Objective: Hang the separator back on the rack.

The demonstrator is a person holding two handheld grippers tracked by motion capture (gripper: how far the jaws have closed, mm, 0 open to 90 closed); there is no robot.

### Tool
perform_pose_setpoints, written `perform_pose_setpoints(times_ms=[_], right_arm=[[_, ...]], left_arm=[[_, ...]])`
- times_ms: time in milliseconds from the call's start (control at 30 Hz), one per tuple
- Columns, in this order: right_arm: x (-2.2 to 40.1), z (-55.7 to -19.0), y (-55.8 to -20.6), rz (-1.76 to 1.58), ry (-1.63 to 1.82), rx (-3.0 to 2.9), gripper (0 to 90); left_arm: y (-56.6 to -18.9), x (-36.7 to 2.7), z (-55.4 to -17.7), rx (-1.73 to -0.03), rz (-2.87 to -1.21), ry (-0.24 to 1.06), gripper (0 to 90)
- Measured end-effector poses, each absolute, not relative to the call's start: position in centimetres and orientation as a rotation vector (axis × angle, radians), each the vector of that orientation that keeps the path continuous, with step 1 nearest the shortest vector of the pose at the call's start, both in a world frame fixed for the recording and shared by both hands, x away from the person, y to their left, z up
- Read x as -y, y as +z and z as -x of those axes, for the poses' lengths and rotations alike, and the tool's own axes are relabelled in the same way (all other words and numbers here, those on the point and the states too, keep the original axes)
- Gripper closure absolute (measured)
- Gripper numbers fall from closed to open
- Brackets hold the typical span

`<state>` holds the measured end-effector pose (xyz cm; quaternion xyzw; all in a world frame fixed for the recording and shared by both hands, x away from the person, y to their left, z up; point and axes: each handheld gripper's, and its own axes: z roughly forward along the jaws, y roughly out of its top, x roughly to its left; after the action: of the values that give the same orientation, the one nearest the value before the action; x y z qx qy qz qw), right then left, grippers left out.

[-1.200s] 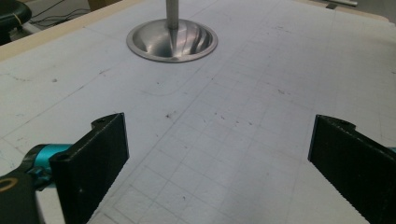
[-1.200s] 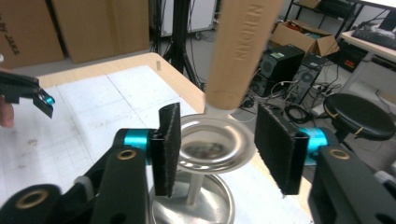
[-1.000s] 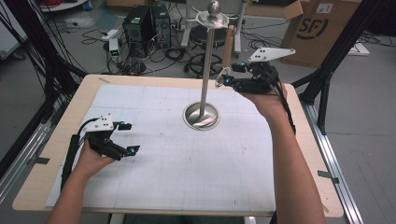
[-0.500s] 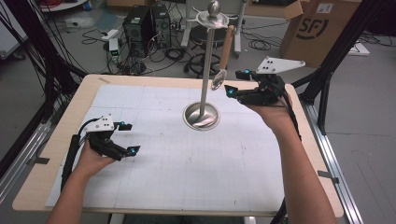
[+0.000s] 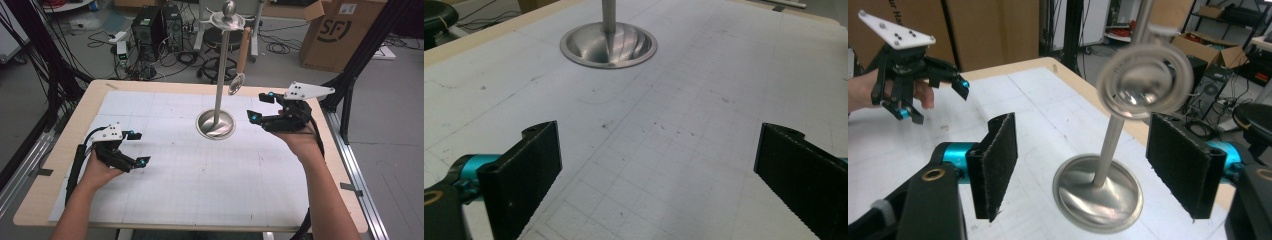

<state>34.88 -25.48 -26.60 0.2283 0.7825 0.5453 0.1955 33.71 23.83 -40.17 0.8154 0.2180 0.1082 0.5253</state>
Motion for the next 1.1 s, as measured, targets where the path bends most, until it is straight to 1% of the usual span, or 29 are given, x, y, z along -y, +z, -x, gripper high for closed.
perform_pose_setpoints(times_ms=[100,467,867,1100], right_arm=[[25.9,-34.6,-27.5,-0.658,1.529,-2.204,25.9],[27.1,-33.4,-30.5,-0.681,1.547,-2.215,24.8],[28.0,-31.8,-35.6,-0.729,1.517,-2.225,24.1],[28.3,-31.5,-37.1,-0.753,1.502,-2.247,22.9]], left_arm=[[-40.2,-23.8,-33.7,-0.522,-1.948,0.257,5.7],[-40.3,-23.7,-33.9,-0.519,-1.946,0.254,5.7],[-40.3,-23.6,-33.8,-0.512,-1.946,0.247,5.7],[-40.3,-23.5,-33.8,-0.505,-1.948,0.250,5.7]])
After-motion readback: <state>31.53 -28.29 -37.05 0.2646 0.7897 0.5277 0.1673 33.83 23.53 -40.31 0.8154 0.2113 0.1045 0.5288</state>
